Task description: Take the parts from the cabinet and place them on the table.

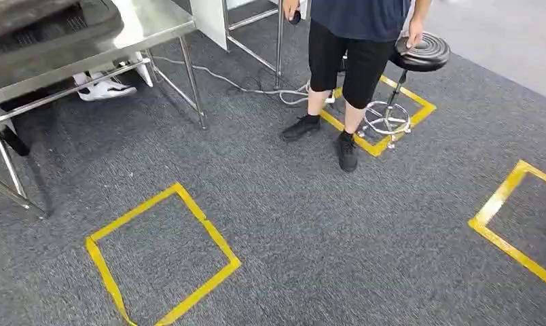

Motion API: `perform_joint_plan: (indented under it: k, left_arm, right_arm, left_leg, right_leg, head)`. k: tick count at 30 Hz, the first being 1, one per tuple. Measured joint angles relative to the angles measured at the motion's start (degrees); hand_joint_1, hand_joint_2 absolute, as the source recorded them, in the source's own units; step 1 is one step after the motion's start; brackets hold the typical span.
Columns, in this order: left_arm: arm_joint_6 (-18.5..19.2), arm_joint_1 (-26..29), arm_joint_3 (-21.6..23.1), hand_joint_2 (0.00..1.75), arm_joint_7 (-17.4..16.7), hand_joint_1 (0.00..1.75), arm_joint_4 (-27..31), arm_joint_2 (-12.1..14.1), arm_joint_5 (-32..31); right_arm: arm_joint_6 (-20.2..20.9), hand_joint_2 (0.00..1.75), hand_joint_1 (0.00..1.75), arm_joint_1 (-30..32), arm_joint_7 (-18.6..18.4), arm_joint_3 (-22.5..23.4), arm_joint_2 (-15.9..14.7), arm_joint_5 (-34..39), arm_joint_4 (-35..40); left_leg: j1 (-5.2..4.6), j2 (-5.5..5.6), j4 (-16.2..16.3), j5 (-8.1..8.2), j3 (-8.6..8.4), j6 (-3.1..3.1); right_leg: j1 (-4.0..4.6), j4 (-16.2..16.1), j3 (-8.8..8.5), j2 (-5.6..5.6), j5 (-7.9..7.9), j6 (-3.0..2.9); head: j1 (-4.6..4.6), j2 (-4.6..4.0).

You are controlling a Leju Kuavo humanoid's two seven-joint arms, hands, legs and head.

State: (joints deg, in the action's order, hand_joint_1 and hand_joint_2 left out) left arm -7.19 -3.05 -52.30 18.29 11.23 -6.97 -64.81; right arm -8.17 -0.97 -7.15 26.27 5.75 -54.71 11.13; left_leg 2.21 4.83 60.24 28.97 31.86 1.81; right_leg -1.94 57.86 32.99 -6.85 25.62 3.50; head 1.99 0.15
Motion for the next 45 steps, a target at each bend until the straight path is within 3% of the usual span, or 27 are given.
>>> perform_joint_plan:
  k: [2, 4, 6, 8, 9, 11, 12, 13, 17, 18, 19, 20, 22, 23, 24, 26, 27, 28, 32, 33, 34, 35, 38, 40, 42, 43, 45]
  left_arm:
    - [-0.04, 0.03, -0.02, 0.00, 0.00, 0.00, 0.00, 0.09, 0.04]
    - [-0.07, -0.07, -0.02, 0.00, 0.07, 0.00, 0.02, 0.09, 0.04]
    - [-0.09, 0.05, -0.02, 0.00, 0.07, 0.00, 0.02, 0.09, 0.04]
    - [-0.09, 0.03, -0.02, 0.00, 0.07, 0.00, 0.02, 0.09, 0.04]
    - [-0.09, 0.01, -0.02, 0.00, 0.07, 0.00, 0.02, 0.09, 0.04]
    - [-0.09, -0.06, -0.02, 0.00, 0.07, 0.00, 0.02, 0.07, 0.07]
    - [-0.11, -0.13, -0.02, 0.00, 0.09, 0.00, 0.02, 0.07, 0.07]
    - [-0.15, -0.11, -0.04, 0.00, 0.11, 0.00, 0.02, 0.07, 0.07]
    - [-0.42, -0.25, -0.09, 0.00, 0.24, 0.00, 0.02, 0.09, 0.11]
    - [-0.44, -0.24, -0.09, 0.00, 0.28, 0.00, 0.02, 0.11, 0.11]
    - [-0.44, -0.23, -0.13, 0.00, 0.33, 0.00, 0.02, 0.17, 0.11]
    - [-0.44, -0.11, -0.20, 0.00, 0.35, 0.00, 0.02, 0.20, 0.11]
    - [-0.44, 0.03, -0.24, 0.00, 0.35, 0.00, 0.02, 0.31, 0.11]
    - [-0.44, 0.06, -0.22, 0.00, 0.35, 0.00, 0.02, 0.33, 0.11]
    - [-0.44, 0.09, -0.22, 0.00, 0.35, 0.00, 0.02, 0.33, 0.11]
    - [-0.44, 0.08, -0.22, 0.00, 0.35, 0.00, 0.02, 0.39, 0.11]
    - [-0.44, 0.09, -0.22, 0.00, 0.35, 0.00, 0.02, 0.44, 0.11]
    - [-0.33, 0.20, -0.22, 0.00, 0.35, 0.00, -0.24, 0.17, 0.11]
    - [-0.11, 0.11, -0.24, 0.00, 0.44, 0.00, -0.22, 0.37, 0.13]
    - [0.04, 0.05, -0.24, 0.00, 0.48, 0.00, -0.20, 0.37, 0.13]
    - [0.18, 0.02, -0.24, 0.00, 0.61, 0.00, -0.20, 0.37, 0.15]
    - [0.44, 0.03, -0.24, 0.00, 0.63, 0.00, -0.18, 0.39, 0.13]
    - [0.52, 0.20, -0.24, 0.00, 0.61, 0.00, -0.20, 0.42, 0.13]
    - [0.48, 0.10, -0.24, 0.00, 0.61, 0.00, -0.17, 0.44, 0.07]
    - [0.33, 0.03, -0.22, 0.00, 0.61, 0.00, -0.20, 0.37, -0.04]
    - [0.13, 0.02, -0.22, 0.00, 0.61, 0.00, -0.17, 0.39, -0.09]
    - [0.02, 0.03, -0.22, 0.00, 0.63, 0.00, -0.17, 0.41, -0.22]
  right_arm:
    - [0.02, 0.00, 0.00, 0.25, 0.00, 0.00, 0.00, 0.00, 0.00]
    - [0.00, 0.00, 0.00, 0.26, -0.02, 0.00, 0.02, 0.00, -0.02]
    - [0.00, 0.00, 0.00, -0.12, -0.02, 0.00, 0.09, -0.02, -0.02]
    - [0.00, 0.00, 0.00, -0.03, -0.02, 0.00, 0.13, -0.02, -0.02]
    - [0.02, 0.00, 0.00, 0.06, -0.02, 0.00, 0.11, -0.02, -0.02]
    - [0.02, 0.00, 0.00, 0.16, -0.04, 0.02, 0.02, -0.04, -0.02]
    - [0.02, 0.00, 0.00, 0.04, -0.04, 0.02, 0.00, -0.07, 0.00]
    - [0.04, 0.00, 0.00, -0.21, -0.04, 0.02, -0.02, -0.13, 0.00]
    - [0.22, 0.00, 0.00, -0.15, -0.04, 0.02, 0.04, -0.39, -0.02]
    - [0.28, 0.00, 0.00, -0.01, -0.04, 0.02, 0.13, -0.39, -0.02]
    - [0.28, 0.00, 0.00, 0.06, -0.04, 0.04, 0.13, -0.39, -0.02]
    - [0.28, 0.00, 0.00, 0.02, -0.04, 0.04, 0.06, -0.39, -0.02]
    - [0.31, 0.00, 0.00, -0.07, -0.04, 0.07, 0.24, -0.39, -0.02]
    - [0.33, 0.00, 0.00, -0.07, -0.04, 0.07, 0.35, -0.39, -0.02]
    - [0.33, 0.00, 0.00, -0.03, -0.04, 0.07, 0.37, -0.39, -0.02]
    - [0.35, 0.00, 0.00, 0.06, -0.04, 0.07, 0.44, -0.39, -0.02]
    - [0.35, 0.00, 0.00, 0.06, -0.04, 0.07, 0.46, -0.39, -0.02]
    - [0.35, 0.00, 0.00, 0.02, -0.04, 0.07, 0.28, -0.39, -0.02]
    - [0.42, 0.00, 0.00, 0.25, -0.07, 0.07, 0.31, -0.39, -0.02]
    - [0.44, 0.00, 0.00, 0.27, -0.07, 0.07, 0.28, -0.42, -0.02]
    - [0.46, 0.00, 0.00, 0.24, -0.07, 0.07, 0.28, -0.46, -0.04]
    - [0.48, 0.00, 0.00, 0.02, -0.07, 0.07, 0.31, -0.48, -0.02]
    - [0.70, 0.00, 0.00, -0.16, -0.07, 0.07, 0.44, -0.66, -0.04]
    - [0.85, 0.00, 0.00, 0.00, -0.11, 0.07, 0.37, -0.66, -0.04]
    - [0.92, 0.00, 0.00, 0.02, -0.13, 0.07, 0.26, -0.77, -0.02]
    - [0.94, 0.00, 0.00, -0.23, -0.13, 0.07, 0.24, -0.85, -0.02]
    - [0.98, 0.00, 0.00, -0.42, -0.13, 0.07, 0.22, -0.96, -0.02]
  left_leg:
    - [-0.12, -1.53, -0.52, -0.57, 0.07, -1.25]
    - [-0.23, -2.96, -0.69, -0.81, 0.25, -2.35]
    - [-0.65, -4.78, -0.69, -0.80, 0.55, -2.68]
    - [-1.06, -6.52, -0.68, -0.81, 0.73, -2.80]
    - [-1.20, -7.20, -0.68, -0.80, 0.72, -2.80]
    - [-1.32, -8.47, -0.68, -0.80, 0.63, -2.79]
    - [-1.38, -8.96, -0.68, -0.79, 0.44, -2.77]
    - [-1.90, -9.52, -0.58, -0.58, 0.42, -2.44]
    - [-1.68, -11.96, -1.47, -0.51, -0.73, -1.07]
    - [-1.24, -10.23, -0.77, 0.03, -0.67, -0.72]
    - [-1.27, -7.51, 1.26, 1.73, 0.10, -0.66]
    - [-1.15, -6.02, 5.02, 4.11, 1.70, -0.57]
    - [-1.10, -4.76, 14.09, 8.14, 5.98, -0.21]
    - [-1.02, -4.64, 16.06, 8.16, 7.06, -0.04]
    - [-0.86, -4.64, 14.96, 6.69, 6.75, 0.09]
    - [-0.29, -4.32, 6.96, 1.52, 3.22, 0.54]
    - [0.36, -2.54, 1.71, -1.05, 0.83, 1.03]
    - [0.93, 1.48, 0.59, 0.22, 0.50, 1.51]
    - [-0.19, -1.14, 0.51, -0.27, 0.91, -0.93]
    - [-0.04, -1.78, 0.15, -0.57, 0.88, -1.63]
    - [-0.14, -2.39, 0.09, -0.54, 0.83, -2.13]
    - [-0.28, -3.22, 0.09, -0.52, 0.86, -2.58]
    - [-0.71, -5.84, 0.10, -0.37, 0.95, -2.88]
    - [-0.79, -7.40, 0.10, -0.34, 0.93, -2.83]
    - [-0.80, -8.62, 0.10, -0.25, 0.80, -2.68]
    - [-1.10, -9.14, 0.11, -0.12, 0.65, -2.46]
    - [-1.31, -10.20, 0.02, 0.22, 0.30, -1.51]
  right_leg:
    - [-0.48, -0.28, 0.89, -0.76, -0.39, 0.86]
    - [0.11, 3.88, 3.09, 5.12, 1.66, 0.38]
    - [0.22, 13.25, 7.87, 6.17, 5.59, -0.23]
    - [0.21, 18.73, 10.38, 6.30, 6.86, -0.03]
    - [0.26, 16.89, 9.20, 6.39, 6.01, 0.32]
    - [0.61, 7.09, 3.49, 7.64, 2.77, 0.77]
    - [1.12, 1.74, 0.19, 10.43, 1.59, 0.44]
    - [1.52, 0.24, -0.44, 12.24, 1.56, -0.20]
    - [1.87, -0.58, -0.06, 9.32, 0.74, -1.64]
    - [0.30, -1.25, -1.27, 8.42, -0.13, -1.97]
    - [0.45, -1.36, -1.31, 8.04, -0.23, -2.19]
    - [0.43, -1.31, -1.28, 7.60, -0.43, -2.63]
    - [0.54, -1.27, -1.21, 6.01, -0.39, -2.70]
    - [0.53, -1.25, -1.24, 5.16, -0.39, -2.69]
    - [0.41, -1.22, -1.33, 4.28, -0.38, -2.67]
    - [-0.01, -0.84, -1.41, 2.53, -0.19, -2.35]
    - [-0.08, -0.25, -1.21, 1.71, 0.14, -1.78]
    - [0.12, 0.53, -0.52, 1.09, 0.44, -1.26]
    - [-0.04, 0.33, 1.31, -1.08, -0.14, 0.36]
    - [-0.21, 0.91, 1.48, 0.36, 0.06, 0.45]
    - [0.26, 2.80, 2.37, 3.82, 1.03, 0.32]
    - [0.41, 6.89, 4.59, 5.40, 3.05, -0.05]
    - [0.37, 18.54, 10.55, 6.22, 7.19, -0.32]
    - [0.37, 15.47, 8.96, 6.47, 5.30, 0.54]
    - [0.48, 5.08, 3.15, 8.27, 1.95, 1.14]
    - [0.90, 1.07, 1.08, 11.33, 1.29, 0.54]
    - [1.24, 1.20, 1.30, 10.36, 0.76, -0.27]
  head:
    - [0.13, 0.02]
    - [-0.48, 0.00]
    - [-0.59, 0.00]
    - [-0.59, 0.00]
    - [-0.59, 0.00]
    - [-0.59, 0.00]
    - [-0.63, 0.00]
    - [-0.49, 0.00]
    - [-0.57, 0.00]
    - [-0.28, 0.00]
    - [-0.07, 0.00]
    - [0.02, 0.00]
    - [0.06, 0.00]
    - [0.15, 0.00]
    - [0.09, 0.00]
    - [0.09, 0.00]
    - [0.13, 0.00]
    - [0.28, 0.00]
    - [0.26, 0.00]
    - [0.16, 0.00]
    - [-0.18, 0.00]
    - [-0.42, 0.00]
    - [-0.46, 0.00]
    - [-0.48, 0.00]
    - [-0.50, 0.00]
    - [-0.61, 0.00]
    - [-0.37, 0.02]
